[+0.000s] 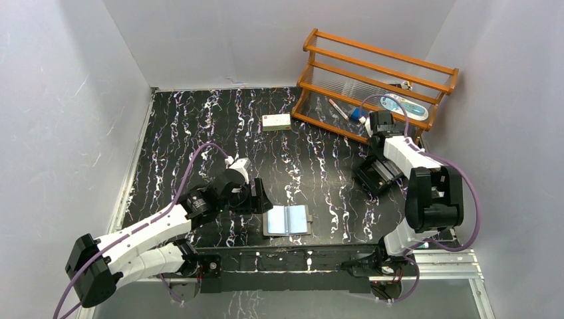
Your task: Put the credit cards into the card holder
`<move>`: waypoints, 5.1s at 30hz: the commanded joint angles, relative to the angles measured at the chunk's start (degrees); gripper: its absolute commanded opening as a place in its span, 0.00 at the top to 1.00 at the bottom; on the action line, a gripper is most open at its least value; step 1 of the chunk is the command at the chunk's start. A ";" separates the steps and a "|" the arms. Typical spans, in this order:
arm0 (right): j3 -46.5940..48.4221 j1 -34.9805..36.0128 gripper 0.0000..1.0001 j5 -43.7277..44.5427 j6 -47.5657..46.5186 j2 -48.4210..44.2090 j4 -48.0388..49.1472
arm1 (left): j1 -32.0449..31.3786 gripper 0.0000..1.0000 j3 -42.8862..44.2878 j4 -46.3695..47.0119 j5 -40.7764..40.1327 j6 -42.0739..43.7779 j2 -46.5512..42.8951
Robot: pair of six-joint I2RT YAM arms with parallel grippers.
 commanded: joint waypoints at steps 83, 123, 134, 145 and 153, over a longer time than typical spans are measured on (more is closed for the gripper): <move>-35.14 36.63 1.00 -52.38 77.89 -16.37 39.73 | 4.54 1.00 -13.21 14.31 12.05 -8.45 12.79; -36.36 37.65 1.00 -48.53 80.06 -24.43 35.85 | 4.58 1.00 -13.28 14.16 11.74 -8.65 12.82; -37.52 37.75 1.00 -51.79 81.43 -19.82 42.19 | 4.54 1.00 -13.33 14.29 11.83 -8.73 12.78; -40.97 38.02 1.00 -53.26 81.83 -14.89 46.99 | 4.54 1.00 -12.78 14.38 12.07 -8.47 13.39; -41.48 38.25 1.00 -54.65 82.84 -11.46 51.11 | 4.54 1.00 -12.54 14.47 12.27 -8.38 13.73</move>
